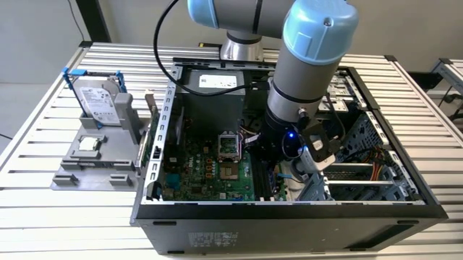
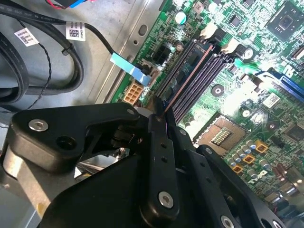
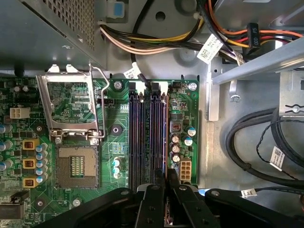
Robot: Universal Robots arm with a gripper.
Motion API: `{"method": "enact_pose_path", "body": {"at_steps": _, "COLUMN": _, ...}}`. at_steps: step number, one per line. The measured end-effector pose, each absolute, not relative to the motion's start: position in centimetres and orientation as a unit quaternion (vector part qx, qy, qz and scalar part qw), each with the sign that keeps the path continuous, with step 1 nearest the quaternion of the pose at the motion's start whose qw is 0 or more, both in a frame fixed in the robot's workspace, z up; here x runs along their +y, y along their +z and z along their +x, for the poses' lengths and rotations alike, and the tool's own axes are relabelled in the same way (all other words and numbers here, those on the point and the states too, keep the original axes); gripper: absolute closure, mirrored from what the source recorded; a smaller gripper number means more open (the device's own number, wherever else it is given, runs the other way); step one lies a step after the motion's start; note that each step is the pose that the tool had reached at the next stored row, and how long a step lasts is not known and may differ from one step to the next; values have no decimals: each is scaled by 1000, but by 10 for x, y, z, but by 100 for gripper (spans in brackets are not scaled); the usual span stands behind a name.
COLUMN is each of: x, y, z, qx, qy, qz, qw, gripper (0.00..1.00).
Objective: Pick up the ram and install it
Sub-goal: 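Insert the ram into the slot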
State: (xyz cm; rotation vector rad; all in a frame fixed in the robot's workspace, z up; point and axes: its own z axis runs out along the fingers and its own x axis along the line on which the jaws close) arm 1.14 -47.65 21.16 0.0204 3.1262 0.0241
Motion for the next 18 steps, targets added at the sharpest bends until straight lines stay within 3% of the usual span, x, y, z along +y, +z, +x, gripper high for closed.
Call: {"method": "enact_pose_path", "body": {"at_steps": 18, "x": -476, "y": 217, "z": 11, "qx": 1000, "qy": 8, "qz": 6, "qw": 8, "gripper": 100}}
